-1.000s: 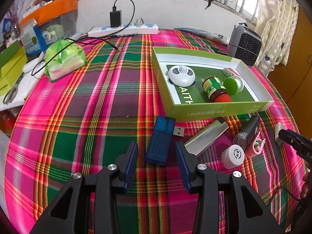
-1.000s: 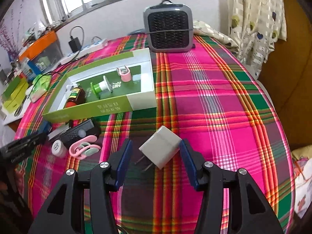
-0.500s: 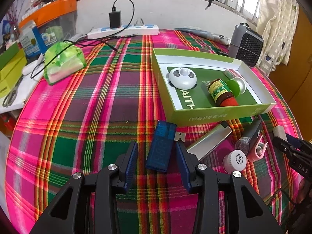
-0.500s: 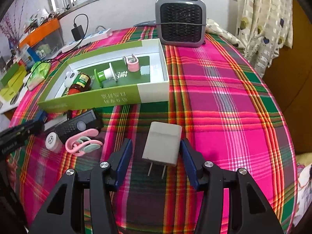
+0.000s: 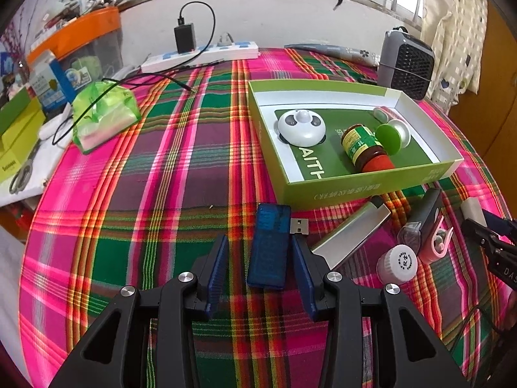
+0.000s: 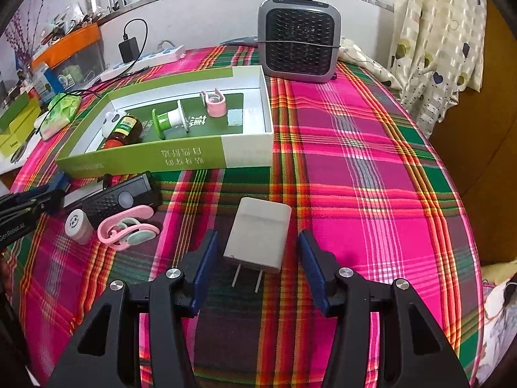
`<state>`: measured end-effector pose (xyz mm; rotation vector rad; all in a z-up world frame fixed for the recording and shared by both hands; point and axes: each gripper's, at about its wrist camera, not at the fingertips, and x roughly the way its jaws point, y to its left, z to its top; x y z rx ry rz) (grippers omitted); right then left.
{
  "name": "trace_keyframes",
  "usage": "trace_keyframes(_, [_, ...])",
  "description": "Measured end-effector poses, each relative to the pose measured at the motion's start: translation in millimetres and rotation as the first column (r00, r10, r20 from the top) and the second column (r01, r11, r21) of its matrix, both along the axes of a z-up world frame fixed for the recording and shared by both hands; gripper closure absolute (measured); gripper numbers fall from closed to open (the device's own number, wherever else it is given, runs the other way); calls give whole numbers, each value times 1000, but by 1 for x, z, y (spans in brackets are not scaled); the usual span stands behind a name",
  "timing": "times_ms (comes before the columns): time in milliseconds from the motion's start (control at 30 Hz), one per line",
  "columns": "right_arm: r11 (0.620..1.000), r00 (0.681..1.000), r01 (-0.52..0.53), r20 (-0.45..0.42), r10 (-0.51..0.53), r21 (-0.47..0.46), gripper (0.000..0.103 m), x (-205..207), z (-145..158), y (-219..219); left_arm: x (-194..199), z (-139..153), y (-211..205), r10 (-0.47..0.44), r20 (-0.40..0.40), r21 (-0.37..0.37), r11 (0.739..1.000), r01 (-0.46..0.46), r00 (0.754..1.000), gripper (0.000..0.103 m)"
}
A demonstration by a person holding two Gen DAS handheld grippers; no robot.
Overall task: Organize rigid objects
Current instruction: 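Grasp the blue USB stick with the left tool while the right tool grasps the white charger plug, then lift the USB stick and charger plug and carry them over the tray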
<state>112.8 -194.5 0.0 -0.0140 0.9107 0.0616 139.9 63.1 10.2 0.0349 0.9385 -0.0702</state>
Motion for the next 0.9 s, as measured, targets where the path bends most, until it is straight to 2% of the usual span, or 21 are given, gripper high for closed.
trace_keyframes(133, [1000, 1000, 9, 6, -9, -1, 58, -1, 0, -1, 0, 1, 2, 12, 6, -3, 1000, -12, 1000, 76])
trace_keyframes(233, [1000, 1000, 18, 10, -18, 3, 64, -2, 1, -4, 0, 1, 3, 20, 7, -5, 1000, -20, 1000, 79])
trace_keyframes(300, [1000, 1000, 21, 11, -21, 8, 65, -2, 1, -6, -1, 1, 4, 21, 9, -6, 1000, -21, 1000, 82])
trace_keyframes(433, [1000, 1000, 15, 13, -15, 6, 68, -2, 1, -5, -1, 1, 4, 25, 10, -12, 1000, -25, 1000, 82])
trace_keyframes(900, [1000, 1000, 7, 16, -7, 16, 68, -3, 1, -5, -4, 4, 7, 43, 30, -26, 999, -42, 999, 82])
